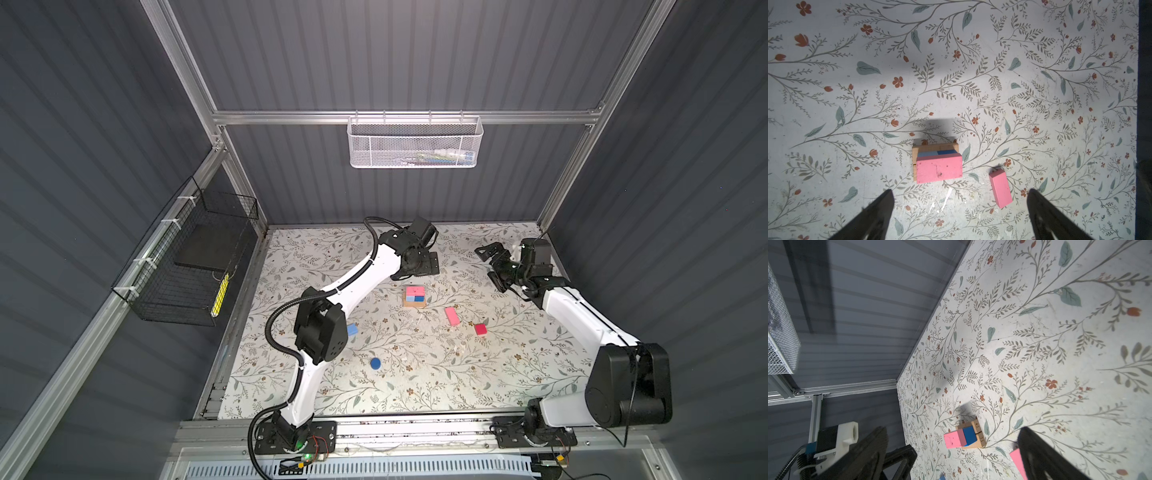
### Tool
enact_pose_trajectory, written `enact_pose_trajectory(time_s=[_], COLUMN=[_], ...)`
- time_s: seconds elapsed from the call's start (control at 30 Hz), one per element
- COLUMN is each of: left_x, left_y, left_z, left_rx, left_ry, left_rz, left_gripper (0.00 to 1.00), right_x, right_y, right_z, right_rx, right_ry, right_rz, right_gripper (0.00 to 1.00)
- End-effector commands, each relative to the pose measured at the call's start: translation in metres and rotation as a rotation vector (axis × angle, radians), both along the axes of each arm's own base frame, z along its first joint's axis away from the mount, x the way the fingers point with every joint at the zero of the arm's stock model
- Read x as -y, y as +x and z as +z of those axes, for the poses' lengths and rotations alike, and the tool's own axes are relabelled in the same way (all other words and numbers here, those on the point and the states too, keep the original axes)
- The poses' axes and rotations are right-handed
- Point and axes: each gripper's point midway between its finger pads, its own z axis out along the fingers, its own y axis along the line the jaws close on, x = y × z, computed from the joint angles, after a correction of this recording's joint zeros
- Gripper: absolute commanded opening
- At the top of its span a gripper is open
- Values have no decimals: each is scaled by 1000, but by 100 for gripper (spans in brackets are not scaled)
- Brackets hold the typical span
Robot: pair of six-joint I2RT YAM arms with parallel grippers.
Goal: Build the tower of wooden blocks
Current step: 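Open the left gripper and raise it off the pink block, then move the left gripper over the light blue cube on the table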
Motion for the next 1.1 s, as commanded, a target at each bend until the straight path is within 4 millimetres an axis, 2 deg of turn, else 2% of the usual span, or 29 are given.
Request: enact_pose_trajectory(time_s=[0.0,0.07,0.2,0.43,0.57,0.77,1.07], left_x=[-5,-15,-48,-119,-152,-180,-206], left_y=[-6,-7,-8,-18,-31,-60,-99], left_z=[32,43,49,37,24,-6,-52], left_rx=[72,102,125,76,43,-49,-165], left_ry=[-17,8,78,161,211,321,424], left_rz=[-34,-29,4,112,156,166,126], left_gripper=[100,100,98,95,96,97,99], right_x=[4,2,-1,12,18,16,5], right_y=[-4,-3,-5,-18,-27,-34,-36], right_z=[0,0,1,6,7,9,8], right_rx=[-1,4,8,-6,-16,-17,-13], right_ry=[-15,-5,17,-46,-71,-61,-74], right_rz=[-8,-3,11,-45,-71,-83,-65], right_gripper=[99,99,99,99,99,99,99])
